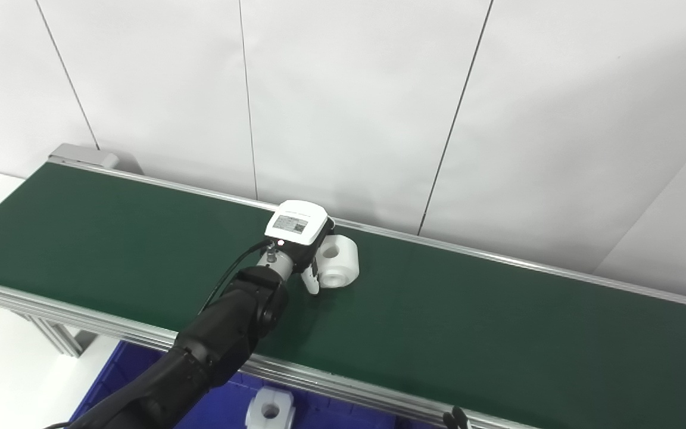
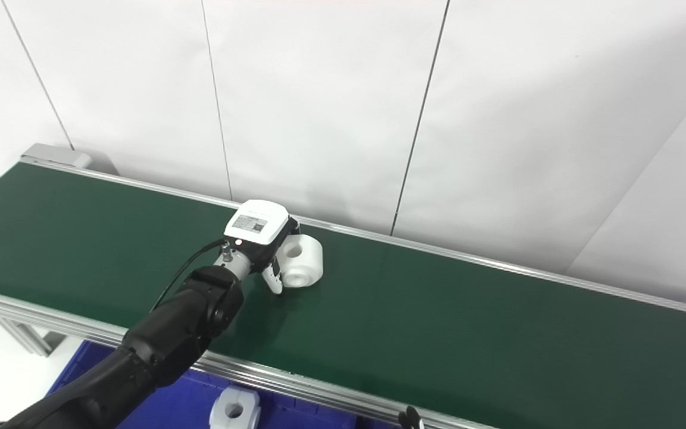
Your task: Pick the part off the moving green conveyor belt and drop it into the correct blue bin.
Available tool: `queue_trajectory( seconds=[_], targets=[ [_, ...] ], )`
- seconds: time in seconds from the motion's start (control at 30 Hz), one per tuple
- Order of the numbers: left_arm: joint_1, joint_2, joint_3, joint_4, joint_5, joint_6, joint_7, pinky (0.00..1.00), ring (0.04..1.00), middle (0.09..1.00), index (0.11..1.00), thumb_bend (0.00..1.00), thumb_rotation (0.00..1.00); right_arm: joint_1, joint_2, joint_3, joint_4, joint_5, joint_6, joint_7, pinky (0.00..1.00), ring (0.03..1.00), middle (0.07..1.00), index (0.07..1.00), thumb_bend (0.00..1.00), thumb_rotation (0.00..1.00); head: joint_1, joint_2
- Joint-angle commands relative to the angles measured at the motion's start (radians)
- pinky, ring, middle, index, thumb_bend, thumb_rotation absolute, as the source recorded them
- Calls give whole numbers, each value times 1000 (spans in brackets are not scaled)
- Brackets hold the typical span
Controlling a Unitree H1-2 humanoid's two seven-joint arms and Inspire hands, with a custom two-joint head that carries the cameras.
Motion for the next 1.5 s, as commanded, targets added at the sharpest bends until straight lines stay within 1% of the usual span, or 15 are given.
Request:
queue_trajectory(
  seconds=[0.0, 0.27, 0.4, 0.43, 0.53, 0.67, 0.7, 0.83, 0.87, 0.9, 0.93, 1.13, 1.23, 1.3, 1.47],
  targets=[
    [-50, 3, 8, -27, -10, -13, 40, 259, 312, 410, 505, 518, 0, 7, 8, 0, -28, -2, -51, 7, 951, 924, 966, 1000, 789, 1000, 0, 0],
    [-43, 11, 7, -69, -20, -6, 13, 229, 293, 397, 510, 517, 0, 9, 14, -1, -28, -7, -53, 8, 952, 916, 966, 1000, 790, 1000, 2, 4],
    [-14, 41, 16, -216, -31, 7, -79, 246, 315, 404, 515, 516, 0, 7, 15, -4, -28, -6, -52, 14, 959, 922, 967, 1000, 791, 1000, 14, 16],
    [-8, 50, 19, -259, -34, 12, -110, 238, 312, 404, 520, 515, 0, 6, 15, -6, -33, -3, -50, 17, 960, 925, 968, 1000, 789, 1000, 34, 37],
    [21, 84, 26, -386, -30, 3, -170, 253, 335, 413, 529, 515, 0, 5, 15, -13, -50, 10, -40, 27, 979, 931, 969, 1000, 794, 1000, 55, 57],
    [102, 127, 62, -611, -23, 32, -285, 268, 356, 421, 518, 518, 0, -1, 0, -28, -80, 41, -21, 55, 989, 933, 975, 1000, 783, 1000, 105, 109],
    [120, 134, 73, -645, -28, 29, -299, 270, 360, 423, 517, 519, 0, -2, -3, -33, -85, 46, -18, 61, 978, 927, 971, 1000, 775, 1000, 105, 109],
    [206, 155, 117, -786, -28, 36, -382, 274, 362, 420, 520, 518, 0, -5, -17, -55, -117, 77, 9, 81, 946, 911, 962, 1000, 767, 1000, 124, 149],
    [222, 157, 126, -808, -28, 35, -397, 248, 332, 409, 519, 516, 0, -6, -20, -60, -129, 86, 18, 87, 933, 905, 956, 1000, 768, 1000, 133, 166],
    [246, 161, 134, -831, -24, 31, -406, 226, 303, 448, 500, 521, 0, -8, -23, -66, -140, 92, 26, 91, 920, 899, 951, 997, 770, 1000, 135, 169],
    [263, 161, 140, -852, -17, 33, -419, 214, 290, 417, 511, 517, 0, -9, -27, -71, -152, 95, 37, 95, 900, 888, 943, 989, 771, 996, 145, 183],
    [374, 152, 172, -961, 34, 30, -476, 231, 308, 402, 519, 516, 0, -15, -38, -91, -207, 129, 86, 117, 857, 863, 924, 966, 782, 954, 191, 224],
    [430, 139, 188, -1003, 51, 41, -510, 188, 258, 392, 513, 515, 0, -14, -46, -97, -230, 138, 107, 128, 859, 862, 924, 965, 782, 956, 204, 237],
    [484, 140, 199, -1041, 70, 34, -533, 186, 257, 392, 513, 515, 0, -12, -50, -101, -245, 138, 121, 134, 857, 862, 923, 965, 777, 965, 214, 246],
    [645, 138, 249, -1098, 83, 13, -507, 188, 249, 469, 486, 524, 0, -2, -59, -109, -272, 152, 157, 145, 856, 864, 920, 963, 791, 969, 236, 260]
  ],
)
